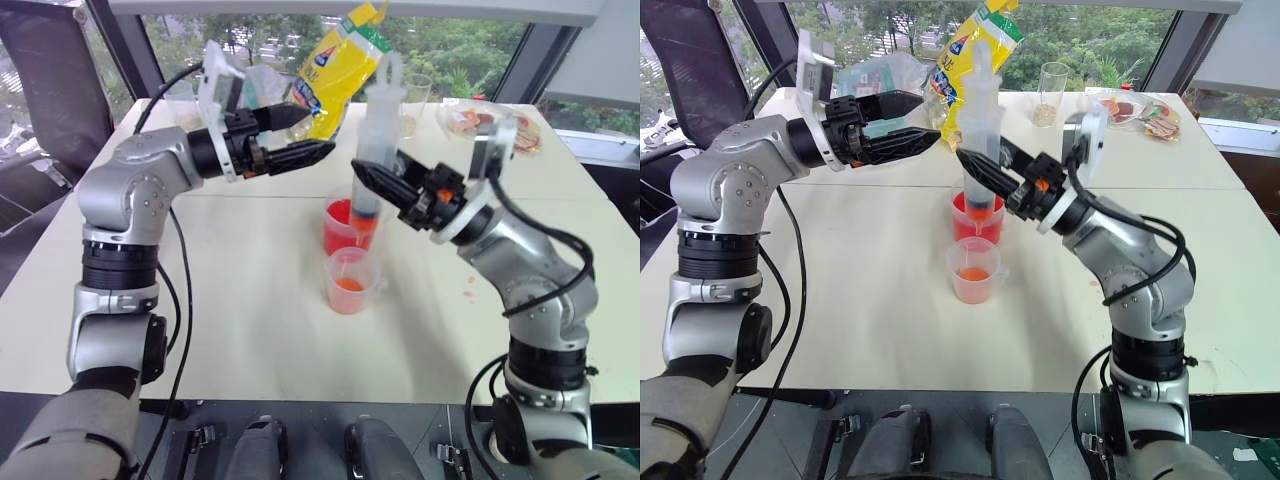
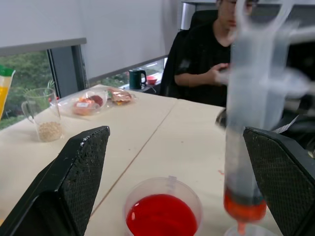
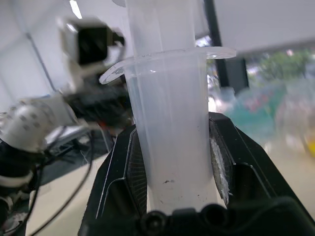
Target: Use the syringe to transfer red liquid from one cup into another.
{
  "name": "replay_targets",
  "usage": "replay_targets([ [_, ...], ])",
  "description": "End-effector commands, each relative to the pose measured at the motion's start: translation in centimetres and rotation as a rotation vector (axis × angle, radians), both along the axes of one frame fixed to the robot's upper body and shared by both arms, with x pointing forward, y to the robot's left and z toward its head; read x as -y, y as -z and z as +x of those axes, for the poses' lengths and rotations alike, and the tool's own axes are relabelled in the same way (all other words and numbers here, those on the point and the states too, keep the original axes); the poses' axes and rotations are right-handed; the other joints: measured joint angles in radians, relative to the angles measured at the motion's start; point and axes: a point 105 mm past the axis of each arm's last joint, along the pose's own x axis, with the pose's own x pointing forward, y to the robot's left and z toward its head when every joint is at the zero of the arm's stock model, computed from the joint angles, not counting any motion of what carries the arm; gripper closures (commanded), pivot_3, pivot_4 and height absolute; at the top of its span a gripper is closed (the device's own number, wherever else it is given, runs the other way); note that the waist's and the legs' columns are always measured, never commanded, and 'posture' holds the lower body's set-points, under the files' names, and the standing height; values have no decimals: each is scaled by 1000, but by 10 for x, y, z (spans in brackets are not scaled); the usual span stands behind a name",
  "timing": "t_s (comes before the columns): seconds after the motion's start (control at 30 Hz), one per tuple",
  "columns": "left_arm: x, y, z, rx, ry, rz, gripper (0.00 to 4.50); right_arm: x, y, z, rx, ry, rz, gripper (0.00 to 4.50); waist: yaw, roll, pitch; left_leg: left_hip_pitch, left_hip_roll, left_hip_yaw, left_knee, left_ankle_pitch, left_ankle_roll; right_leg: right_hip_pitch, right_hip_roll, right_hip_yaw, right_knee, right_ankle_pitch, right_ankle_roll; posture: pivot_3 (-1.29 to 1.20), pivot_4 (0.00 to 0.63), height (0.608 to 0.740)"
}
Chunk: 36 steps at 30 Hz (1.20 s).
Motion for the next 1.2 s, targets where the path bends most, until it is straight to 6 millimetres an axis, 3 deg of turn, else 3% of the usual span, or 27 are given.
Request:
replay_targets([
  [0.03,8,-19,-11,69,50,-11,59,-7,-4,-14,63,-22,-6,3119,0,0,0,0,0,0,0,0,0,0,0,0,0,0,0,0,150,740],
  [0.53,26,-24,-9,83,108,-35,59,-13,15,-20,41,-18,-50,3119,0,0,0,0,0,0,0,0,0,0,1,0,0,0,0,0,150,740],
  [0.8,48,-8,-11,54,193,-11,59,-16,12,-23,59,-32,-68,3119,2,0,0,0,0,0,0,0,0,0,1,0,-1,0,0,0,150,740],
  [0.9,54,-6,-14,39,227,-22,864,-16,12,-24,66,-35,-72,3119,1,0,0,0,0,0,0,0,0,0,1,0,-1,0,0,0,150,740],
  [1.13,62,0,-28,10,320,-7,4305,-17,10,-24,78,-31,-78,3119,0,0,0,0,0,0,0,0,0,1,2,0,-1,0,0,0,150,740],
  [1.2,62,1,-30,7,328,-1,4415,-17,9,-24,80,-31,-78,3119,-1,0,0,0,0,0,0,0,0,1,2,0,-1,0,0,0,150,740],
])
